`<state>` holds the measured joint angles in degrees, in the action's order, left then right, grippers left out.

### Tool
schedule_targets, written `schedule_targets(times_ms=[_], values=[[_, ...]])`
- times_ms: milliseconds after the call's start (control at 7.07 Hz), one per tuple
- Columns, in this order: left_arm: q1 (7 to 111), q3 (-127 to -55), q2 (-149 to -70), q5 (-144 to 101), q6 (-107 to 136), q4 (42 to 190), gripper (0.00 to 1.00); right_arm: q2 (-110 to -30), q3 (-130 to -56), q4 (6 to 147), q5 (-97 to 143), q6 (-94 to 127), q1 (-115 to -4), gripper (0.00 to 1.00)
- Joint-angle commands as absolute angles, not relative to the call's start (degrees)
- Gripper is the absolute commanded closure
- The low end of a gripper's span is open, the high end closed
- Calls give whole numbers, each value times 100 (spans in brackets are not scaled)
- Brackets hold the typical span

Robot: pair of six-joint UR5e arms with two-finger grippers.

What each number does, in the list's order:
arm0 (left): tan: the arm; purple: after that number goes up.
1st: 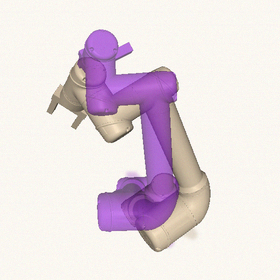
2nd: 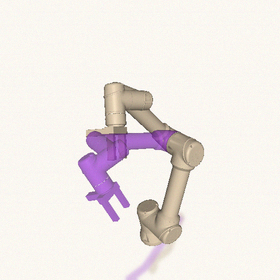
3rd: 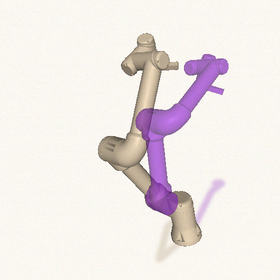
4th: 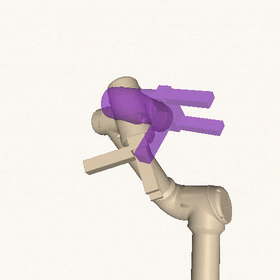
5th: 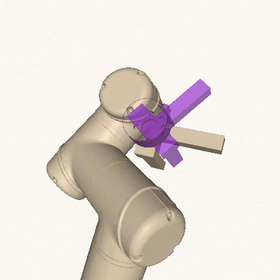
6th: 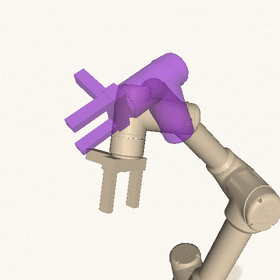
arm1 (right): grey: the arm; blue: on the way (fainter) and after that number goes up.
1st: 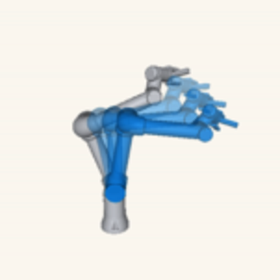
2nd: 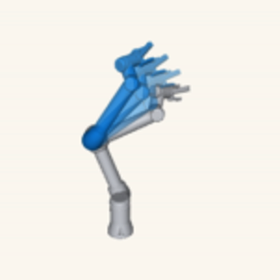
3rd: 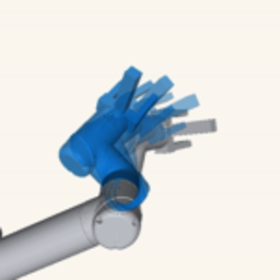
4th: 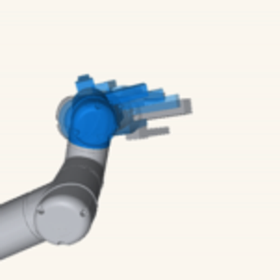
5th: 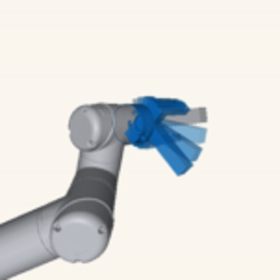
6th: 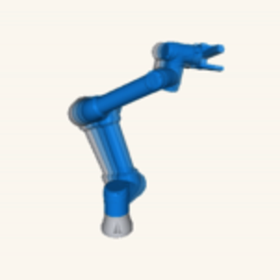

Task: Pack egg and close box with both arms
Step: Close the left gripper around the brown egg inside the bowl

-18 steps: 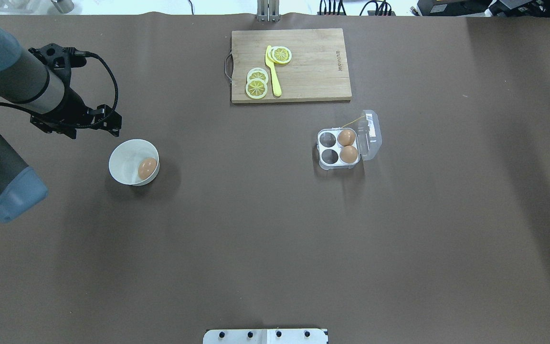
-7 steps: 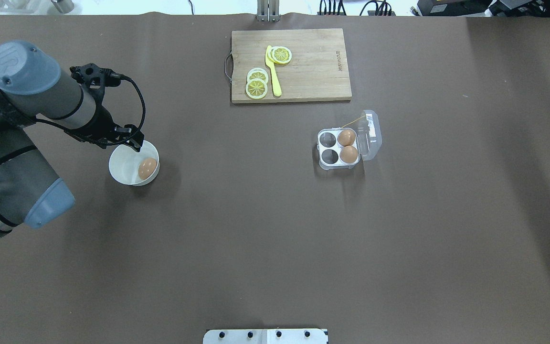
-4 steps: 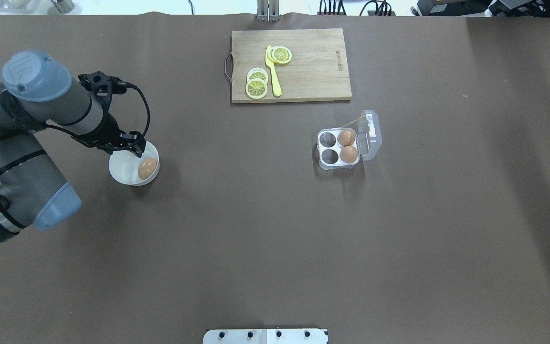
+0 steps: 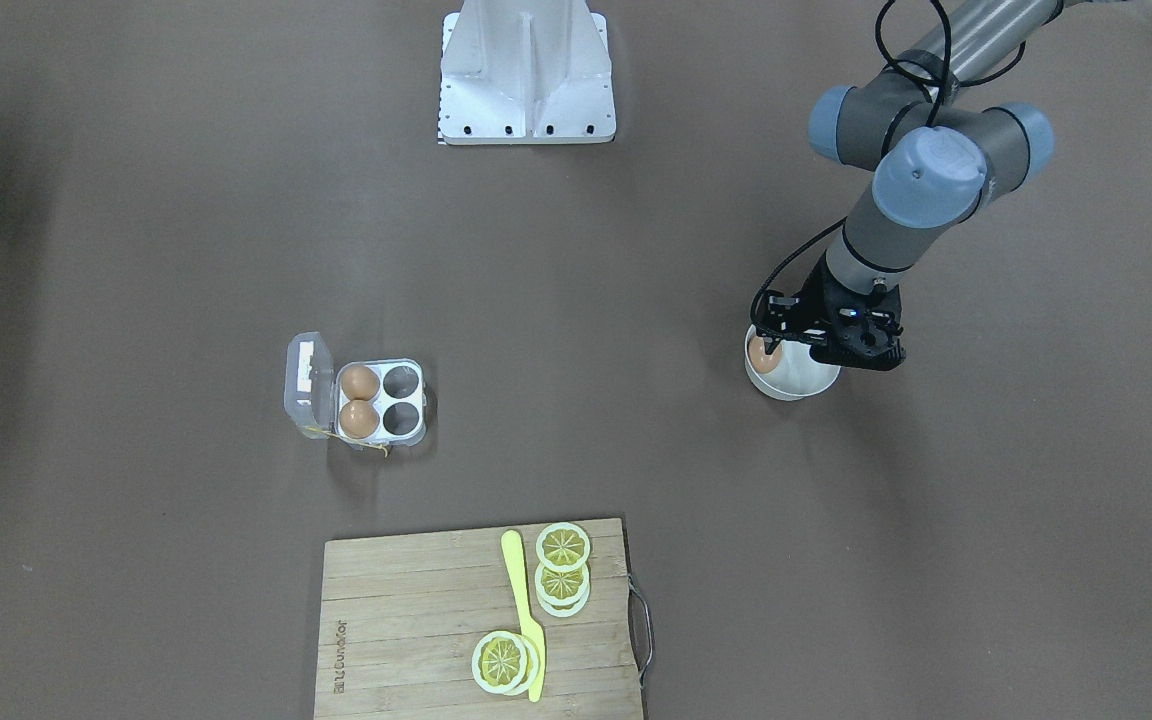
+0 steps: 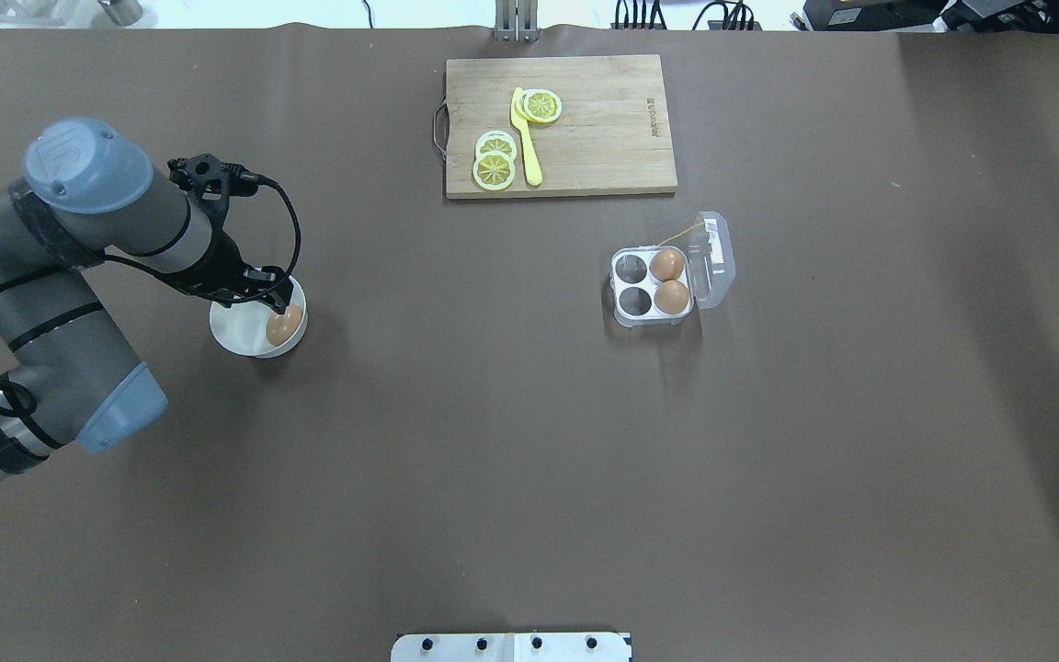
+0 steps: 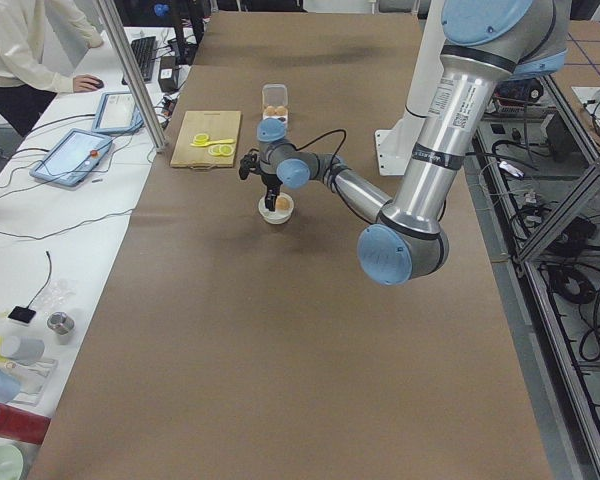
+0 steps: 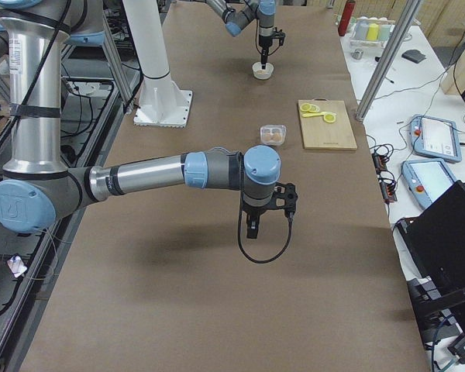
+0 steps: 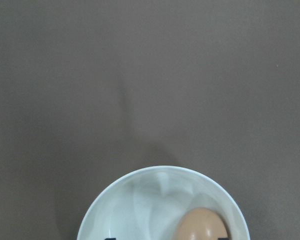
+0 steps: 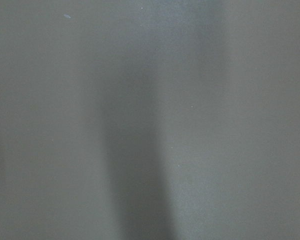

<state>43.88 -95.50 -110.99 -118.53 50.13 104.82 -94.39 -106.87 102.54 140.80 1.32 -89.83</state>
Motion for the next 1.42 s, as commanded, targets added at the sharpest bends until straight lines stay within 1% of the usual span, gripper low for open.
schedule_targets(times_ms=[0,425,1274], values=[[4307,-9536,-11092,-11856,5019,10485,26,-9439,-10696,10266,14080,132,-8982,0],[4245,-9519,-11101,-11874,5019,10485,26,-9439,-10696,10266,14089,132,-8982,0],[4149,-9246,-11241,-11865,4992,10503,26,-9448,-10696,10274,14080,132,-8982,0]])
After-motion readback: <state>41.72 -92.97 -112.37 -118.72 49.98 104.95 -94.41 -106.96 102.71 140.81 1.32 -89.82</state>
